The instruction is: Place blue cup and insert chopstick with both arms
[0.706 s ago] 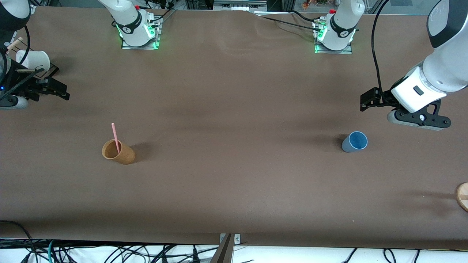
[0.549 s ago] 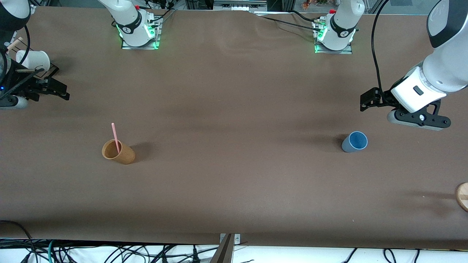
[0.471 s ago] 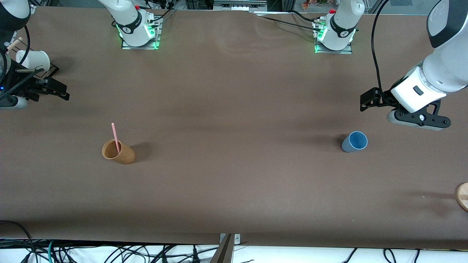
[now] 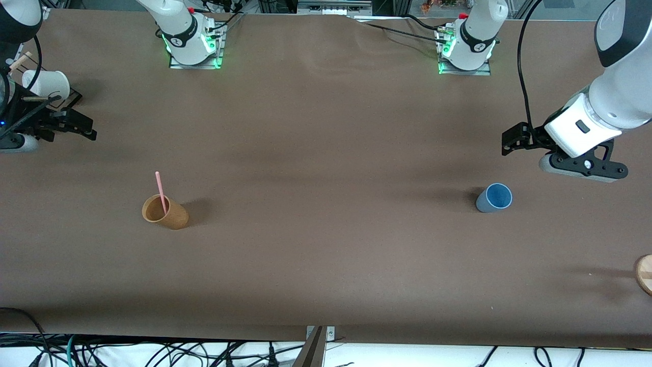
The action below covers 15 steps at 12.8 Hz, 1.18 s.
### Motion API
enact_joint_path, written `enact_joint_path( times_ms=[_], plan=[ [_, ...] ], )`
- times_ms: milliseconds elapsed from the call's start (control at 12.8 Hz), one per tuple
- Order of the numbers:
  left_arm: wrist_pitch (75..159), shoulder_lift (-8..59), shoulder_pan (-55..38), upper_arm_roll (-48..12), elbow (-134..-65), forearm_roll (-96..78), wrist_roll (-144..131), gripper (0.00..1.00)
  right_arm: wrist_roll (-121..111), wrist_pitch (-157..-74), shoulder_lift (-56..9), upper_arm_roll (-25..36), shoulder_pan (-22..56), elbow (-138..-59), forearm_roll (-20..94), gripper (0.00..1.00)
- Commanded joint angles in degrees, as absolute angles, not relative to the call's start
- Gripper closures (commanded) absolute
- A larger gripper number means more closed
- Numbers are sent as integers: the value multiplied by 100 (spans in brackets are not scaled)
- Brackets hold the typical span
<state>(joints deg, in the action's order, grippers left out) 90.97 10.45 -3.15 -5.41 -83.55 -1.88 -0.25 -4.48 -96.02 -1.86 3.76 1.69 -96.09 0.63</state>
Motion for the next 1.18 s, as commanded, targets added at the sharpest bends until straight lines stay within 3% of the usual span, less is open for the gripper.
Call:
enact_joint_path(
  times_ms=[0,1098],
  plan=[
    [9053,1143,-360,-527,-8174,-26,70,0,-457,-9633,-114,360,141,-9686,44,0],
    [9053,1195,-317,-510,-8174,-44,97,0,-457,-9650,-114,352,158,-9677,9,0]
  ],
)
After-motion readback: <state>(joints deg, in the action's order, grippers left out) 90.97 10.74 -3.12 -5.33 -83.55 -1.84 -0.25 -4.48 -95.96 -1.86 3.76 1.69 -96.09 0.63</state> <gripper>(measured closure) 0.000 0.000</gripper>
